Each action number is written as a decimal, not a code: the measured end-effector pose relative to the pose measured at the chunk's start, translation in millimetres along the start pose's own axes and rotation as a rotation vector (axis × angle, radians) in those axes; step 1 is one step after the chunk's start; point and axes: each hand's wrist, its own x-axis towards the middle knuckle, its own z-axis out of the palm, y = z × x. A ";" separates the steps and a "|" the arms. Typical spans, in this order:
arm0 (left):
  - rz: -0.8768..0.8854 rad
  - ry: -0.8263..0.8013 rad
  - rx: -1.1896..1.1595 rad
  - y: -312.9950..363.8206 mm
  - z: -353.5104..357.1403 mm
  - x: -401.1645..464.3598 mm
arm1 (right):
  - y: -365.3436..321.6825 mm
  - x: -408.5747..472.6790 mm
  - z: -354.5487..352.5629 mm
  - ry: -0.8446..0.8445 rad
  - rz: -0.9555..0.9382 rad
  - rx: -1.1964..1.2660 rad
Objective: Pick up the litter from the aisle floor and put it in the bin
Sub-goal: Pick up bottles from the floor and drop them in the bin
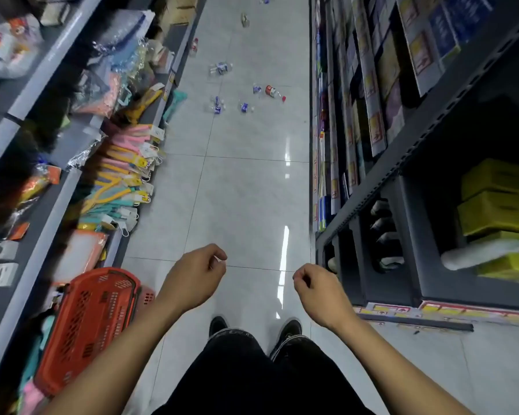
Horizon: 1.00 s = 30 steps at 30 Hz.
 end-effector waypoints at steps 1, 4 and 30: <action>-0.009 0.011 -0.017 -0.2 2.3 0.6 | 1.0 4.8 -3.5 0.009 -0.018 -0.013; -0.068 0.035 -0.048 -4.2 8.0 -2.6 | -4.3 20.0 -14.5 0.003 -0.094 -0.097; -0.004 0.088 -0.004 -73.6 -138.6 166.1 | -172.3 196.0 -17.2 -0.035 -0.395 -0.433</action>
